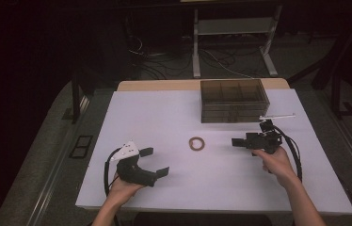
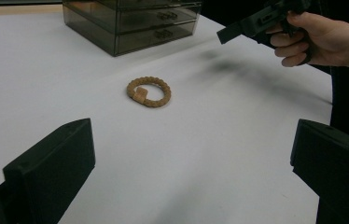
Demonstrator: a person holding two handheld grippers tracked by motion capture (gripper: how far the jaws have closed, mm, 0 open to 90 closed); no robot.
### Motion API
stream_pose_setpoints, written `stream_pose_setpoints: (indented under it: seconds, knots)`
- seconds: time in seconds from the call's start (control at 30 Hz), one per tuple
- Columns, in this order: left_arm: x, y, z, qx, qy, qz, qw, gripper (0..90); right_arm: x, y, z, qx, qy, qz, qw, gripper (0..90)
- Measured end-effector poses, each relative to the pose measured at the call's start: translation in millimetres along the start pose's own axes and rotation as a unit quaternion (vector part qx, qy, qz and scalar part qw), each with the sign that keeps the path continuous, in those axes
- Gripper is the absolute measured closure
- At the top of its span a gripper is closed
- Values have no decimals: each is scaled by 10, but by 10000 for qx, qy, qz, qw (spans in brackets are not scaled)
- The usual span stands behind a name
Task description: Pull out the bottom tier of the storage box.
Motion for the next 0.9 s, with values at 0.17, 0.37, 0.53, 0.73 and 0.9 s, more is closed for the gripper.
stream_pose_setpoints:
  seconds: [0.17, 0.37, 0.53, 0.73, 0.9]
  knots:
    - [1, 0, 2, -6, -21, -11, 10000, 0, 12, -40, 31, 70, -85, 50, 9999, 0]
    - [-1, -6, 3, -10, -48, -39, 10000, 0, 24, -97, 65, 170, -222, 61, 9996, 0]
    - [-1, -5, 1, -14, -48, -42, 10000, 0, 34, -129, 87, 200, -288, 68, 9994, 0]
    - [-1, -10, 5, -19, -53, -47, 10000, 0, 48, -171, 129, 285, -403, 122, 9987, 0]
    - [-1, -12, 6, -22, -59, -52, 10000, 0, 68, -202, 176, 394, -552, 233, 9974, 0]
Point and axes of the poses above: each handheld gripper's, and its own axes: y roughly backward along the jaws, x roughly out of its top, z roughly to its right, the point moved 4 cm from there along -y, roughly forward along the jaws, and after that the axes turned 13 degrees about -z, right-handed, at the moved point
